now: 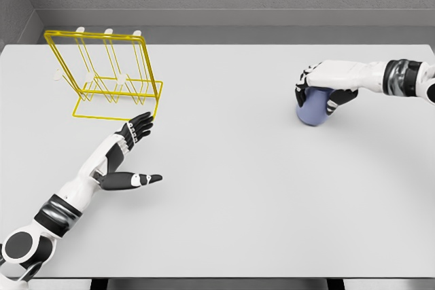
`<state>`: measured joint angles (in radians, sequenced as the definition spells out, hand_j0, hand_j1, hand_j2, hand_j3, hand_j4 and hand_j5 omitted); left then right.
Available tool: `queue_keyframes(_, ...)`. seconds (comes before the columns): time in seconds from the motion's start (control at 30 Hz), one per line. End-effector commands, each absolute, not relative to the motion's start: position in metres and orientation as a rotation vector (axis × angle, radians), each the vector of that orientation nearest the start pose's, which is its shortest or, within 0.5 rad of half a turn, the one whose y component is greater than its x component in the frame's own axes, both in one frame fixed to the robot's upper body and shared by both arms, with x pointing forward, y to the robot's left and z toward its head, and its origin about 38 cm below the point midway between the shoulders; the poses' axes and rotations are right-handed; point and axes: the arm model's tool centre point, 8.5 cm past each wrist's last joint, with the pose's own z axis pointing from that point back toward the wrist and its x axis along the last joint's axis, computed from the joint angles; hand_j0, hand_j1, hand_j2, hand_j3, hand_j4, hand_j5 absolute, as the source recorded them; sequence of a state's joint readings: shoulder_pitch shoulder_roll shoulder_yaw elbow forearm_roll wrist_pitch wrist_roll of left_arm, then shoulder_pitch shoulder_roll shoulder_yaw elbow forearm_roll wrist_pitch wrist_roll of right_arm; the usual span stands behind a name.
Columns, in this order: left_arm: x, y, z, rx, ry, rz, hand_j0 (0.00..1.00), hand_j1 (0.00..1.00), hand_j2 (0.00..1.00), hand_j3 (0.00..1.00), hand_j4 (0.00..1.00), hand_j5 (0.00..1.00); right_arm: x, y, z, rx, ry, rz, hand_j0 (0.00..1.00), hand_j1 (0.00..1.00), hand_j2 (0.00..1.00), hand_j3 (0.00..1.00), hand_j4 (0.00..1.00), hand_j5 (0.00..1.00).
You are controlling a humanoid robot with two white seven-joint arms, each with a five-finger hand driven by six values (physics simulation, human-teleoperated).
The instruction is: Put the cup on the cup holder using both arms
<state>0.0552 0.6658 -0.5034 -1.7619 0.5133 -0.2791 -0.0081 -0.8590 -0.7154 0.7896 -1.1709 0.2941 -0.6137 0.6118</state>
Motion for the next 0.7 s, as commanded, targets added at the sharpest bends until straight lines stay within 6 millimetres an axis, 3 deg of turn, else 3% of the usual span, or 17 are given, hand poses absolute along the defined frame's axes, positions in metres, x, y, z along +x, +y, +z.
queue_keyframes(0.0,0.304,0.257,0.09,-0.351,-1.598,-0.505,1.0,1.0,1.0,1.0,1.0,1.0,0.484,-0.295,0.214,-0.294,-1.315,2.055,0.4,0.4,0.4,0.4,0.4,0.4)
queue_keyframes(0.67,0.306,0.261,0.092,-0.337,-1.605,-0.505,1.0,1.0,1.0,1.0,1.0,1.0,0.479,-0.269,0.239,-0.298,-1.433,2.091,0.4,0.4,0.4,0.4,0.4,0.4)
